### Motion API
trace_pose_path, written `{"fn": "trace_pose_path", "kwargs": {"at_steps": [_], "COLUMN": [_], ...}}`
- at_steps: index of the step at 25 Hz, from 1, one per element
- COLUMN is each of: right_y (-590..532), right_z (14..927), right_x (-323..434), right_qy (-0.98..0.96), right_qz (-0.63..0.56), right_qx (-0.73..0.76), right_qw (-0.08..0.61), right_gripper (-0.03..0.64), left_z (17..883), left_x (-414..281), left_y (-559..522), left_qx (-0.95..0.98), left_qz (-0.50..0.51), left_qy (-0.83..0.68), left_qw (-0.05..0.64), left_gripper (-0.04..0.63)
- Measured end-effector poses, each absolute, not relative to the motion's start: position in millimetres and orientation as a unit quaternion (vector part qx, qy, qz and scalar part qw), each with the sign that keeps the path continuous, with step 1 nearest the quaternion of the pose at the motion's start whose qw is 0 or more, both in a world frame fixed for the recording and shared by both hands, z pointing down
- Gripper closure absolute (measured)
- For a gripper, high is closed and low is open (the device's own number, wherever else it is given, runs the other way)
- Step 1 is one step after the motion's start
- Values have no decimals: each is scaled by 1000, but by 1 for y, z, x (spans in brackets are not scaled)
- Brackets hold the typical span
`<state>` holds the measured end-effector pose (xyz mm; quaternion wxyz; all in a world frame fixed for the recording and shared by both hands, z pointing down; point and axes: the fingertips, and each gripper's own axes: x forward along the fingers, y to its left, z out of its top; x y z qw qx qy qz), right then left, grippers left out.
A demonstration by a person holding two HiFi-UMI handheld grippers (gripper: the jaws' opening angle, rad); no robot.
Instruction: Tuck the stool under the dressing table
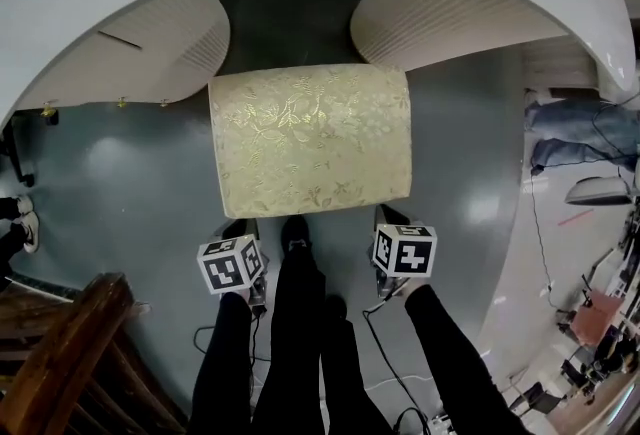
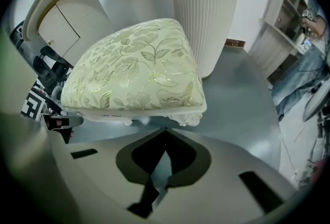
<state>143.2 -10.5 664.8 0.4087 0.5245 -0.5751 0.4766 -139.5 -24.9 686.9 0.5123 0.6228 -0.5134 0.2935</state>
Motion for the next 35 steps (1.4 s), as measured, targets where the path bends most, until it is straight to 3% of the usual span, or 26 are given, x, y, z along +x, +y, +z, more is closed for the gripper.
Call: {"fn": "trace_pose_path", "kwargs": {"at_steps": [15, 35], "right_y": [-29, -103], "right_z": [664, 662], "right_x": [137, 139], "right_qy": [-563, -573], "right_qz": [502, 474], "right_qx": [491, 520], "right_qw": [436, 420], "right_gripper": [612, 612], "left_z": [695, 689], "left_x": [-118, -120], "left_y": [-35, -115], "left_qx": [612, 636], "left_qz": [286, 245], "left_qy": [-475, -481], "left_qw": [564, 551], "left_gripper": [588, 588]}}
